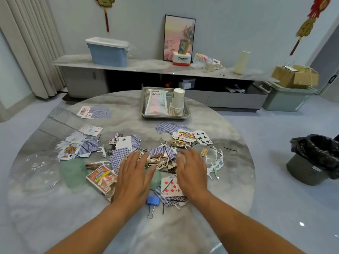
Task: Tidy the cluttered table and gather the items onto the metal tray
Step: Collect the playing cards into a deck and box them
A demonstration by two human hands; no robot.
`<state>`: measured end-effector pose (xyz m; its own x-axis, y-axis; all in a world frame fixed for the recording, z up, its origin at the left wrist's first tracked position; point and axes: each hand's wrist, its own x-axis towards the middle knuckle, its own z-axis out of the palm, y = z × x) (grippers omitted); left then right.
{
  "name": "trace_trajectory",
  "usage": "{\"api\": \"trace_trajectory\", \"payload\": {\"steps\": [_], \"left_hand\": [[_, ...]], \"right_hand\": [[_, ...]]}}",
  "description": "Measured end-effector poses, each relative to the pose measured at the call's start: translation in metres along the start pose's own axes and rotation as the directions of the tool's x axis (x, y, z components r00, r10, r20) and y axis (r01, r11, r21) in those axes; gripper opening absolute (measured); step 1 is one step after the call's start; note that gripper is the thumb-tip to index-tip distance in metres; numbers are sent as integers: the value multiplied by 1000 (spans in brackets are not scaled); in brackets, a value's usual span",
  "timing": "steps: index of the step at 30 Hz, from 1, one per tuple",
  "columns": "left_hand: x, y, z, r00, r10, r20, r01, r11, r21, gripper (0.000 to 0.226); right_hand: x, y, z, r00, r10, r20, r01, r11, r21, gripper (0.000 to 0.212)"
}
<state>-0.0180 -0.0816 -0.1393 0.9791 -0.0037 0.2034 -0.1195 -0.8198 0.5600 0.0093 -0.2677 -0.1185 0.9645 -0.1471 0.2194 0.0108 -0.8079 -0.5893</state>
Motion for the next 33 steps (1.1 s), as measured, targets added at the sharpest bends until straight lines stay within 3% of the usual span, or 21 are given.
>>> {"api": "trace_trajectory", "payload": {"steps": [7,11,15,18,21,26,30,33], "left_hand": [[86,3,2,970,-143,196,124,987,104,67],[136,2,20,956,-131,264,103,988,118,68],[188,6,37,948,-79,307,19,980,196,63],[221,8,49,917,-45,396,-62,965,254,64],[239,14,63,907,-33,419,-58,977,203,67],[241,12,81,892,60,448,-211,931,296,58],[225,-4,71,876,173,451,-306,921,241,55],[206,-14,54,861,169,480,-285,941,180,55]], "right_hand": [[99,31,-8,990,81,114,-60,981,-182,53],[149,41,-1,968,179,173,-132,958,-255,61],[190,52,4,904,353,242,-273,911,-308,69],[204,58,14,875,388,289,-265,884,-385,70],[207,53,33,884,330,331,-176,891,-418,65],[193,38,59,900,138,414,32,925,-378,57],[177,30,62,875,23,483,173,918,-357,56],[158,16,54,831,-100,548,303,906,-295,55]]}}
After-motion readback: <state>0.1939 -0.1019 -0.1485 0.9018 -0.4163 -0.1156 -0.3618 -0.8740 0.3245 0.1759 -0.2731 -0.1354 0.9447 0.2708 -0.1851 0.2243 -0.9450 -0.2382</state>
